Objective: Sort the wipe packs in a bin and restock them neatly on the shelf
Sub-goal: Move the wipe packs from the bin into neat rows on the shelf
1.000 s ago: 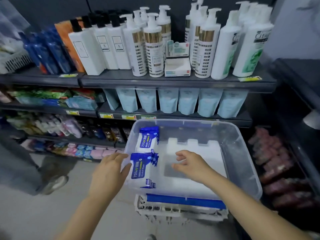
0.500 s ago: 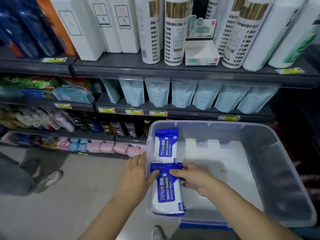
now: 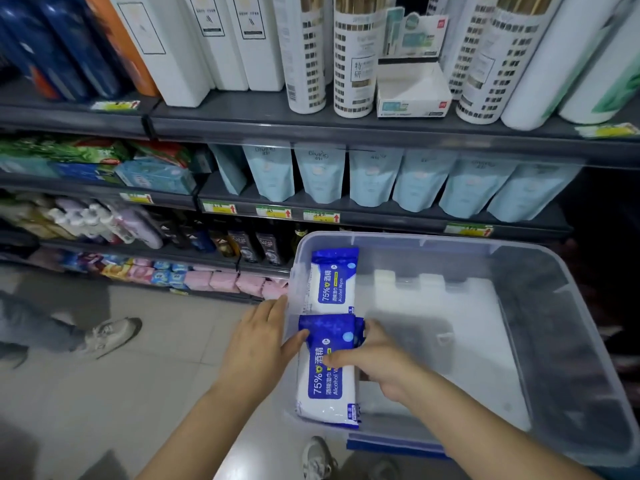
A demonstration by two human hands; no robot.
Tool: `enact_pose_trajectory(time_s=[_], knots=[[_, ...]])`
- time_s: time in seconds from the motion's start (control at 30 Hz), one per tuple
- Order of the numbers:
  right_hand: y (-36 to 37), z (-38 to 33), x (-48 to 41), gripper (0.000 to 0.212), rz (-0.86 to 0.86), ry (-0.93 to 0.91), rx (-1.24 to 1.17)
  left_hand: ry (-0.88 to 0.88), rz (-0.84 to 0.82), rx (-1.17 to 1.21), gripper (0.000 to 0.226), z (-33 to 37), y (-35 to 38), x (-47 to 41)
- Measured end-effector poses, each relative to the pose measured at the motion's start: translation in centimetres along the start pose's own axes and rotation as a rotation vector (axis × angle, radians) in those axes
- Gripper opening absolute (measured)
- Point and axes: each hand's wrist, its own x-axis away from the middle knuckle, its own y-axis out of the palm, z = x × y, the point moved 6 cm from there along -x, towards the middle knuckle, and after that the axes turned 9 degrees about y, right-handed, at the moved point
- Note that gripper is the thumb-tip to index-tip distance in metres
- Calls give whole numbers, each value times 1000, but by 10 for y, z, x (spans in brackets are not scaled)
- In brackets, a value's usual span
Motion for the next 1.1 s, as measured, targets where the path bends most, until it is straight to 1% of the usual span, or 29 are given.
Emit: enact_pose_trajectory(time_s=[0.07, 0.23, 0.37, 0.4, 0.5, 0.57, 0.67, 0.77, 0.8, 0.87, 0.93, 1.0, 1.03, 1.1], knots=[[-4, 0, 0, 60, -35, 3, -34, -1, 34, 9, 67, 1, -4, 1], [-12, -6, 4, 57, -118, 6, -76, -14, 162, 88, 53, 7, -17, 4], [-9, 0, 1, 72, -148, 27, -108, 32, 144, 78, 46, 21, -16, 4], [-7, 2, 1, 72, -156, 25, -117, 34, 134, 80, 46, 23, -15, 4], [2, 6, 6, 57, -205, -27, -72, 25, 120, 88, 43, 21, -12, 4], [5, 5, 8, 53, -214, -61, -35, 19, 119, 83, 43, 19, -11, 3], [-1, 2, 12, 60, -211, -69, -52, 0, 143, 74, 42, 17, -14, 1], [-17, 2, 20, 58, -240, -50, -90, -20, 185, 92, 38, 17, -18, -1], [-24, 1, 23, 60, -252, -41, -96, -27, 198, 126, 37, 19, -19, -2], [-39, -5, 31, 69, -267, -31, -119, -53, 209, 249, 37, 27, -21, -3], [-51, -17, 40, 67, -282, -47, -162, -107, 163, 475, 43, 38, -17, -3], [-58, -35, 51, 55, -280, -103, -223, -150, 19, 797, 58, 56, -8, -2], [-60, -45, 55, 51, -270, -136, -258, -155, -66, 937, 60, 67, -4, -1], [-59, -63, 61, 49, -237, -204, -294, -171, -180, 1120, 55, 84, -1, 0]])
